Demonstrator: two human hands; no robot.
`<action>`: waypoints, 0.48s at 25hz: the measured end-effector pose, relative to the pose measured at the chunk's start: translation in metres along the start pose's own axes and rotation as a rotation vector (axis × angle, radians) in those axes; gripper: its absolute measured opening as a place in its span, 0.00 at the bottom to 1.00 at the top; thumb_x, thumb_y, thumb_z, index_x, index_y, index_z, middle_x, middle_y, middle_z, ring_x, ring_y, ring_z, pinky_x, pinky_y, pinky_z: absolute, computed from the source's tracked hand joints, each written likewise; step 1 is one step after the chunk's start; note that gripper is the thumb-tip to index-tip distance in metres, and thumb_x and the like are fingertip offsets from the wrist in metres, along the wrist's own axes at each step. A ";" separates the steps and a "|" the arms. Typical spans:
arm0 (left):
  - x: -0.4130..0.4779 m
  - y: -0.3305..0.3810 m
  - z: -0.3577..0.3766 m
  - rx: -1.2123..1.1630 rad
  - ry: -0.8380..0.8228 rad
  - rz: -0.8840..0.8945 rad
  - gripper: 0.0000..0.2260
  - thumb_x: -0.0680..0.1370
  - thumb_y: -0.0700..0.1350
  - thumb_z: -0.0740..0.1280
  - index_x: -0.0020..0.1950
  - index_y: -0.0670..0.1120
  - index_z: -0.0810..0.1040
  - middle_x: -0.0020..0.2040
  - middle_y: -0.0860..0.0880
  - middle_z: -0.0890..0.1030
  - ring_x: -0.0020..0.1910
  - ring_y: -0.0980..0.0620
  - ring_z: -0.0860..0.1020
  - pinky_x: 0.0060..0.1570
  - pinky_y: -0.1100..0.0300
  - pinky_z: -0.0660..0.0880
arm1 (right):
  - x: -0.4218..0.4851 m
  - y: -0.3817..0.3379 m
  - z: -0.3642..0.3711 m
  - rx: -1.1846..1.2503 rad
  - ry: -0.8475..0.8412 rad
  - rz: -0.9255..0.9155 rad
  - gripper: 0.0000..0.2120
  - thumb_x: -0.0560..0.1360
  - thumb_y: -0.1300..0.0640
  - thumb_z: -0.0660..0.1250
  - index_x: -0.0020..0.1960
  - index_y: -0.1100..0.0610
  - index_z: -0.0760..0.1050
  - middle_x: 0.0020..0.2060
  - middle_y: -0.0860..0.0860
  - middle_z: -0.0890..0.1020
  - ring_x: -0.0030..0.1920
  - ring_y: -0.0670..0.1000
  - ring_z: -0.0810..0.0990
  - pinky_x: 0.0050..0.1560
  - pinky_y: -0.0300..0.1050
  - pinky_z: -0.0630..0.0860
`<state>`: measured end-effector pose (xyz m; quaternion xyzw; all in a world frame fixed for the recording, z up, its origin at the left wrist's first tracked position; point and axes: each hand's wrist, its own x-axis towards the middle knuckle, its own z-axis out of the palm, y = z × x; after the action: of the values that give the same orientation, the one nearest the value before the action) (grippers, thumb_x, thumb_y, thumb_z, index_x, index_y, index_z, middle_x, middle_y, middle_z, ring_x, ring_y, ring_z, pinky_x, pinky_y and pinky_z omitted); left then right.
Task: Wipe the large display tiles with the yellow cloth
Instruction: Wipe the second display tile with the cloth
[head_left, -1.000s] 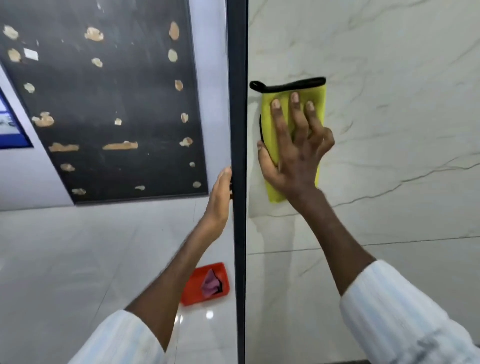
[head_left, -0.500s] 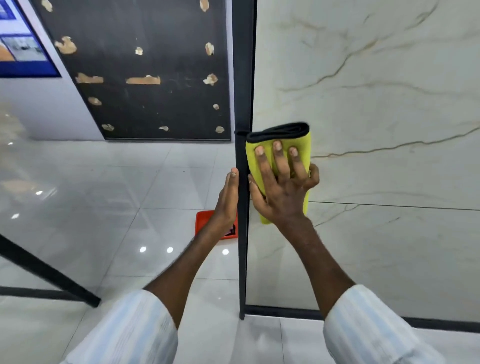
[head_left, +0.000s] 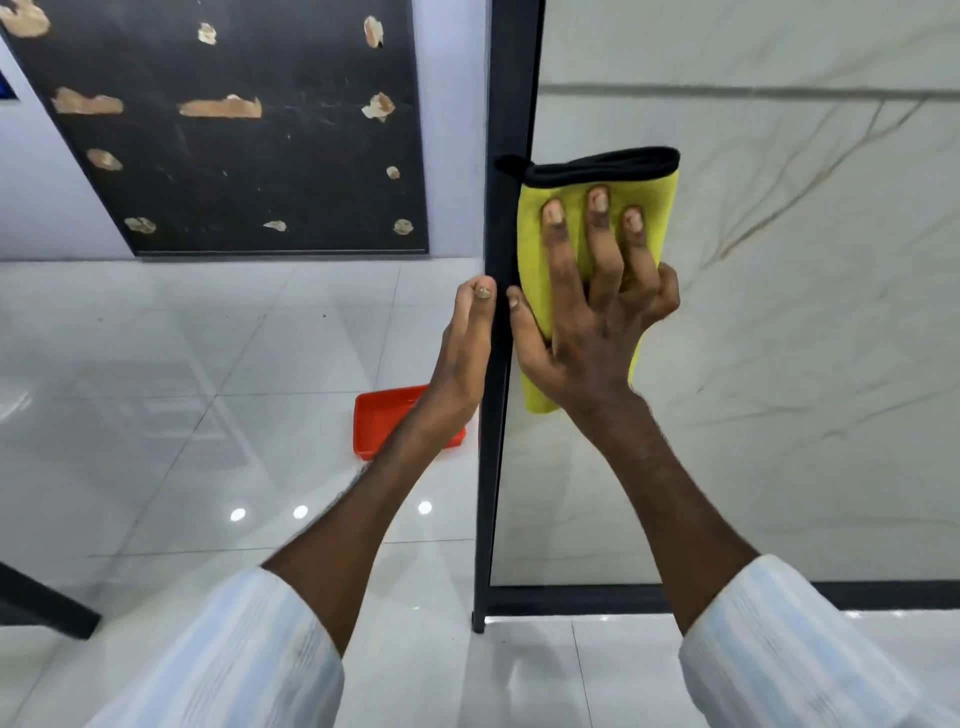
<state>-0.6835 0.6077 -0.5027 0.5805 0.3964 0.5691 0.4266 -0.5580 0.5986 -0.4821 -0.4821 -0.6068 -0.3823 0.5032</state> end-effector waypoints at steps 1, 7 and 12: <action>-0.004 -0.017 -0.001 0.013 0.005 0.014 0.45 0.72 0.81 0.58 0.69 0.43 0.73 0.62 0.49 0.81 0.66 0.51 0.78 0.73 0.43 0.72 | -0.019 0.001 0.003 -0.003 0.006 -0.013 0.32 0.78 0.41 0.64 0.80 0.49 0.63 0.77 0.52 0.64 0.76 0.56 0.61 0.65 0.67 0.66; -0.040 -0.133 -0.005 0.012 0.006 0.001 0.34 0.79 0.69 0.56 0.67 0.40 0.74 0.55 0.53 0.82 0.58 0.55 0.80 0.68 0.46 0.77 | -0.164 -0.004 0.033 -0.001 -0.017 -0.018 0.32 0.78 0.42 0.65 0.79 0.50 0.64 0.77 0.53 0.65 0.76 0.56 0.61 0.65 0.68 0.66; -0.066 -0.202 -0.004 0.031 0.012 -0.018 0.28 0.81 0.63 0.54 0.66 0.41 0.72 0.50 0.56 0.82 0.53 0.60 0.81 0.62 0.53 0.80 | -0.265 -0.003 0.053 0.023 -0.043 -0.015 0.34 0.78 0.41 0.64 0.81 0.48 0.58 0.78 0.52 0.61 0.78 0.55 0.55 0.67 0.66 0.61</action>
<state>-0.6850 0.6104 -0.7151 0.5802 0.4128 0.5625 0.4202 -0.5658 0.5955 -0.7527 -0.4799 -0.6254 -0.3685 0.4928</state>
